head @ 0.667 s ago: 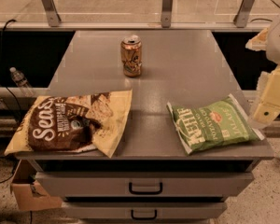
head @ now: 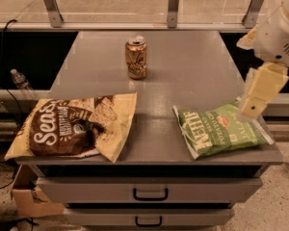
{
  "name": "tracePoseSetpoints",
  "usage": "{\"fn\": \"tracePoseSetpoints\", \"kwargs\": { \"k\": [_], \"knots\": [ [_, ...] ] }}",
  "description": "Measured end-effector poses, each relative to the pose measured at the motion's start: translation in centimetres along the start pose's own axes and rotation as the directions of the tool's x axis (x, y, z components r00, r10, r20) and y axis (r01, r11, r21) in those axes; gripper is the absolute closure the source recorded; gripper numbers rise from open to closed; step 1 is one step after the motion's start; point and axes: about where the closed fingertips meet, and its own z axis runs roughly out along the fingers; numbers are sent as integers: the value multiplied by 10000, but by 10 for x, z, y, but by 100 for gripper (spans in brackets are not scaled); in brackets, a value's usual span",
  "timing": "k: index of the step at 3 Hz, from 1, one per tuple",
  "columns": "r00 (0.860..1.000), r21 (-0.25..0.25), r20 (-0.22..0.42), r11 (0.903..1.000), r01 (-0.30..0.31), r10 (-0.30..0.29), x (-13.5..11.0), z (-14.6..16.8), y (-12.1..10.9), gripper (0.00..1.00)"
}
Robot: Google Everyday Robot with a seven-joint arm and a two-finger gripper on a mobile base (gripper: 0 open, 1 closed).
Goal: Move orange can near brown chip bag
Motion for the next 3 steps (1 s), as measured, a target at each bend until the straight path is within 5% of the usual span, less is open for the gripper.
{"fn": "tracePoseSetpoints", "kwargs": {
  "k": [3],
  "knots": [
    [9761, 19, 2144, 9993, -364, 351, -92, 80, -76, 0]
  ]
}}
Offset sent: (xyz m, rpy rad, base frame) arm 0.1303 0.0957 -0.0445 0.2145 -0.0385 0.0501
